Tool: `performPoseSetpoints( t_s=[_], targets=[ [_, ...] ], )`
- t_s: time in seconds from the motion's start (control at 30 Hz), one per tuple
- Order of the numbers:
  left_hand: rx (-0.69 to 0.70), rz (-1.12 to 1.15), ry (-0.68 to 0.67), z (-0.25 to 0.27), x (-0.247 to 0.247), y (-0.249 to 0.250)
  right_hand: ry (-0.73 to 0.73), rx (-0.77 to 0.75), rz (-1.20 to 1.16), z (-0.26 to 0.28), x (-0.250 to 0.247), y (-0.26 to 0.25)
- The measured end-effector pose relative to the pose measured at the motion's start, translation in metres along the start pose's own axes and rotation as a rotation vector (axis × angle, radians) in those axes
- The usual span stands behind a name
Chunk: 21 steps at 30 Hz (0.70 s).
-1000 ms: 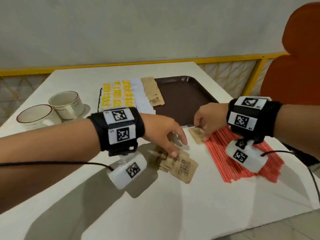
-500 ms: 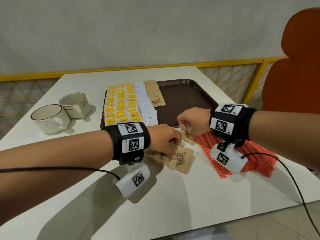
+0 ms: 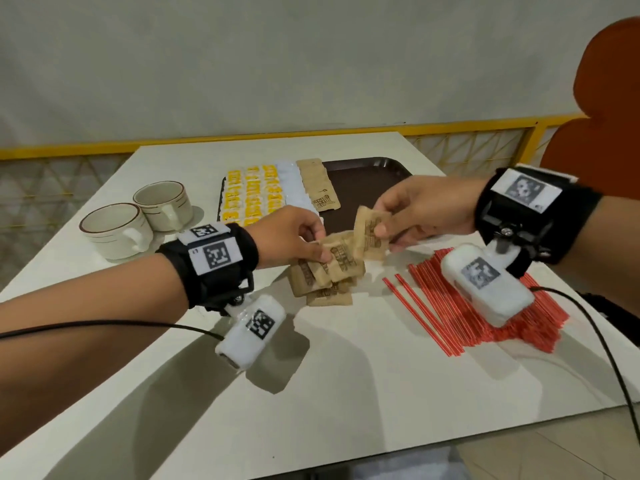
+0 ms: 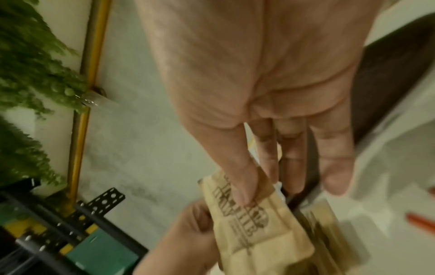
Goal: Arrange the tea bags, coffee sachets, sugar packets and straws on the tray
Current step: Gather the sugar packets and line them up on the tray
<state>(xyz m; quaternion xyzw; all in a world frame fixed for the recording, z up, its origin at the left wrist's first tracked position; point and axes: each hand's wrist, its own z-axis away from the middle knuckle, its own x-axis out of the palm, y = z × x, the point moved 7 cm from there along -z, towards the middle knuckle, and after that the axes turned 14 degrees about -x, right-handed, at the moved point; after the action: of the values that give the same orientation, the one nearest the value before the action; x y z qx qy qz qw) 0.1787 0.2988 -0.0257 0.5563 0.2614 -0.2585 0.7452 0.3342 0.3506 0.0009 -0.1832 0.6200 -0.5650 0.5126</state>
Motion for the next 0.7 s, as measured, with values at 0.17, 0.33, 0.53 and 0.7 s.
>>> performPoseSetpoints(
  t_s=[0.17, 0.33, 0.53, 0.7],
  targets=[
    [-0.067, 0.251, -0.066, 0.002, -0.006, -0.002, 0.027, -0.081, -0.162, -0.013, 0.042, 0.009],
    [-0.128, 0.487, -0.084, 0.003, -0.009, -0.021, 0.254, -0.192, -0.346, -0.027, 0.052, 0.010],
    [-0.124, 0.894, 0.033, 0.015, 0.000, -0.038, 0.324, -0.274, -0.606, -0.041, 0.061, 0.014],
    [-0.121, 1.130, -0.031, 0.018, 0.010, -0.049, 0.429, -0.295, -0.794, -0.050, 0.062, 0.024]
  ],
)
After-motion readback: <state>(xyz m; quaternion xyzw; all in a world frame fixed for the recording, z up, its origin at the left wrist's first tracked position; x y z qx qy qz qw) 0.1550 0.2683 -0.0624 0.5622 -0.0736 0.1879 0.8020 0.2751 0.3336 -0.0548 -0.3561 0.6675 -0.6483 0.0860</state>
